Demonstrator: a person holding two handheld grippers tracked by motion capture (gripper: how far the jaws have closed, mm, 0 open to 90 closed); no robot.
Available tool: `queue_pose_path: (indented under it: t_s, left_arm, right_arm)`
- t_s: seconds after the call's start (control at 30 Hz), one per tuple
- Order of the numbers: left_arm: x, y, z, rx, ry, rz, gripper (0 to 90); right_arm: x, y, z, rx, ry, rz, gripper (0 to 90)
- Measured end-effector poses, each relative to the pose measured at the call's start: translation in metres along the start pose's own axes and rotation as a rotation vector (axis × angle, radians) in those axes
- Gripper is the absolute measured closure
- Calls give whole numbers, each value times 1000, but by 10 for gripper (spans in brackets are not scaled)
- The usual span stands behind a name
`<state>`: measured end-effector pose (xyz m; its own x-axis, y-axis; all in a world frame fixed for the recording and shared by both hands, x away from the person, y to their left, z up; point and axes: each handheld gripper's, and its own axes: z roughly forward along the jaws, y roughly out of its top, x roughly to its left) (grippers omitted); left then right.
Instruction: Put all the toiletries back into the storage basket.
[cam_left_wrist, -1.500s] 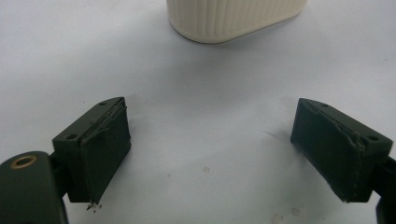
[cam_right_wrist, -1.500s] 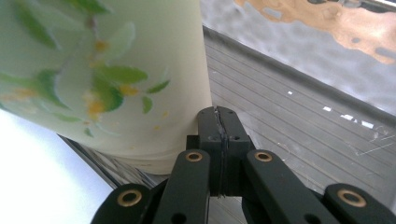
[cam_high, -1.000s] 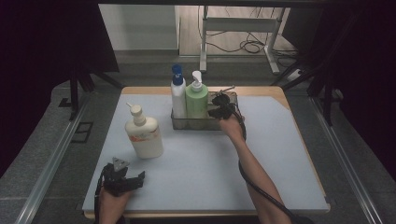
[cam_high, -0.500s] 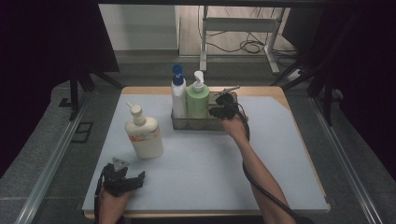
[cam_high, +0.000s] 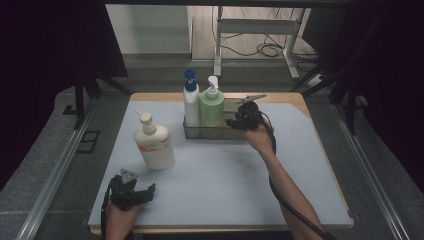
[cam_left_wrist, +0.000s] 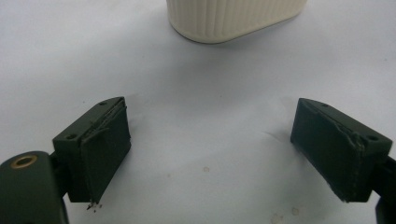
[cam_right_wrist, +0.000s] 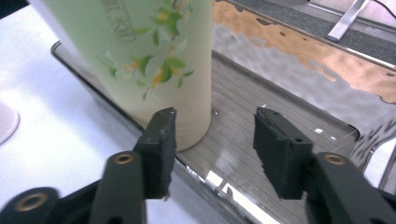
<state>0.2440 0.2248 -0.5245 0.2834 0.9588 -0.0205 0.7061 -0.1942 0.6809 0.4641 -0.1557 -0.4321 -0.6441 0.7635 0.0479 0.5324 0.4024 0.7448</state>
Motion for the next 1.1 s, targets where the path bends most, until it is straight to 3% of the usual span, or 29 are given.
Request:
queue_pose_path:
  t_s: [0.47, 0.63, 0.87, 1.1]
  left_arm:
    - [0, 0, 0, 3, 1, 1, 117]
    - [0, 0, 0, 2, 1, 0, 117]
    - [0, 0, 0, 2, -1, -2, 116]
    - [0, 0, 0, 3, -1, -2, 117]
  right_arm:
    - [6, -16, -26, 0, 29, -52, 142]
    - [14, -20, -38, -6, 34, -85, 116]
    - [25, -27, -54, -18, 31, -129, 6]
    - [32, -38, -68, -19, 40, -155, 0]
